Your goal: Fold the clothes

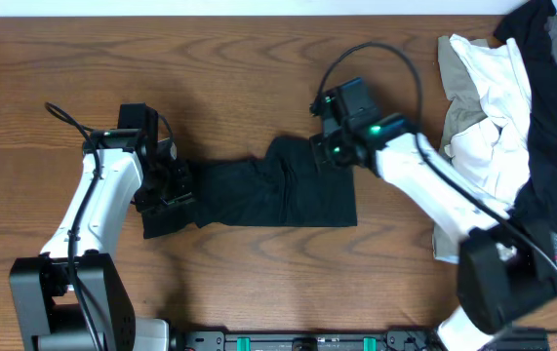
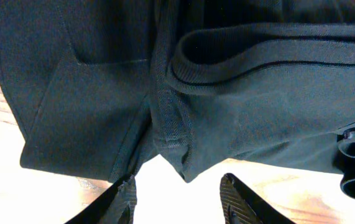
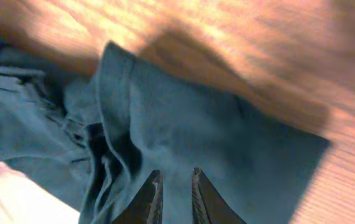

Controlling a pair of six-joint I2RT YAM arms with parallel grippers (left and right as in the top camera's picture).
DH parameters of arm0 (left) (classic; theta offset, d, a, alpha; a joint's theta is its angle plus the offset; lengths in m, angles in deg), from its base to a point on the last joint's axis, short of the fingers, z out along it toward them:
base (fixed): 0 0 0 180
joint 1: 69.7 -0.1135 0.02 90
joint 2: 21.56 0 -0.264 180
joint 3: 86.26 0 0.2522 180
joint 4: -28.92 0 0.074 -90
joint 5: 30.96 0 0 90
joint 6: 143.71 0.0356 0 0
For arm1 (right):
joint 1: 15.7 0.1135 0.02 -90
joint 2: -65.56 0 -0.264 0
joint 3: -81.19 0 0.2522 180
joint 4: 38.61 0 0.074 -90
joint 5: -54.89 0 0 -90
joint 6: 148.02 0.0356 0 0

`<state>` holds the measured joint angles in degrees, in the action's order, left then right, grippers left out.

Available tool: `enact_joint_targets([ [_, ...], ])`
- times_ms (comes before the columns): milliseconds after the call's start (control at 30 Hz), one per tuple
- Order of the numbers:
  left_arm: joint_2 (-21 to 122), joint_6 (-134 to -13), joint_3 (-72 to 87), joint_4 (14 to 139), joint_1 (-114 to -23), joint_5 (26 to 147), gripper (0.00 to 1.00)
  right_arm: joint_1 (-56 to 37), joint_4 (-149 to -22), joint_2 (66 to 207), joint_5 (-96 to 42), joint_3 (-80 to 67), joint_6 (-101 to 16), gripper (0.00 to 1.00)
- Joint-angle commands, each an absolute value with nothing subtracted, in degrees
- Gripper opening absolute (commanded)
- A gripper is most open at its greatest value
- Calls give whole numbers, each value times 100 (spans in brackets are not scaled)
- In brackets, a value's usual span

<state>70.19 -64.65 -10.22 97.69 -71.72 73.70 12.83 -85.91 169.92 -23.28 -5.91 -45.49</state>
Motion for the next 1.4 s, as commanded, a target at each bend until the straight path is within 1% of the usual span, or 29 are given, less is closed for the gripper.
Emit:
enact_joint_targets([
  [0, 7016, -6519, -1013, 9771, -7159, 7335, 47, 1565, -8361, 17379, -2229, -626, -4601, 15],
  [200, 7016, -6519, -1013, 9775, -7159, 7337, 46, 1978, -7822, 17962, -1825, -628, -4566, 15],
  [367, 7016, -6517, -1013, 9773, -7159, 7337, 47, 2201, -7671, 18019, -1753, -637, -4636, 16],
  [500, 7016, -6513, -1013, 9779, -7159, 7298, 47, 2182, -7732, 17927, -1773, -663, -4634, 21],
  [633, 7008, -6519, -1011, 9788, -7168, 6946, 47, 1978, -8055, 17569, -1897, -663, -4636, 22],
  [733, 6994, -6519, -1011, 9747, -7176, 6930, 48, 1766, -8403, 17158, -2229, -663, -4697, 22],
  [833, 6994, -6532, -1011, 9727, -7194, 6432, 51, 1524, -8820, 16640, -2608, -663, -4853, 26],
  [867, 6994, -6629, -1011, 9727, -7218, 6172, 55, 1443, -8952, 16491, -2658, -663, -4888, 28],
  [933, 6994, -6921, -1011, 9696, -7312, 5781, 66, 1264, -9223, 16246, -2678, -663, -4894, 29],
  [967, 6994, -6928, -1011, 9616, -7386, 5772, 69, 1165, -9369, 16146, -2675, -663, -4890, 29],
  [1067, 7027, -6836, -1013, 9316, -7563, 5927, 71, 964, -9719, 15984, -2675, -663, -4892, 29],
  [1267, 7344, -5697, -1013, 8953, -7622, 7134, 72, 868, -9946, 15989, -2678, -661, -4918, 29],
  [1367, 7611, -5582, -1013, 8899, -7622, 7451, 72, 875, -9948, 15989, -2678, -661, -4977, 29],
])
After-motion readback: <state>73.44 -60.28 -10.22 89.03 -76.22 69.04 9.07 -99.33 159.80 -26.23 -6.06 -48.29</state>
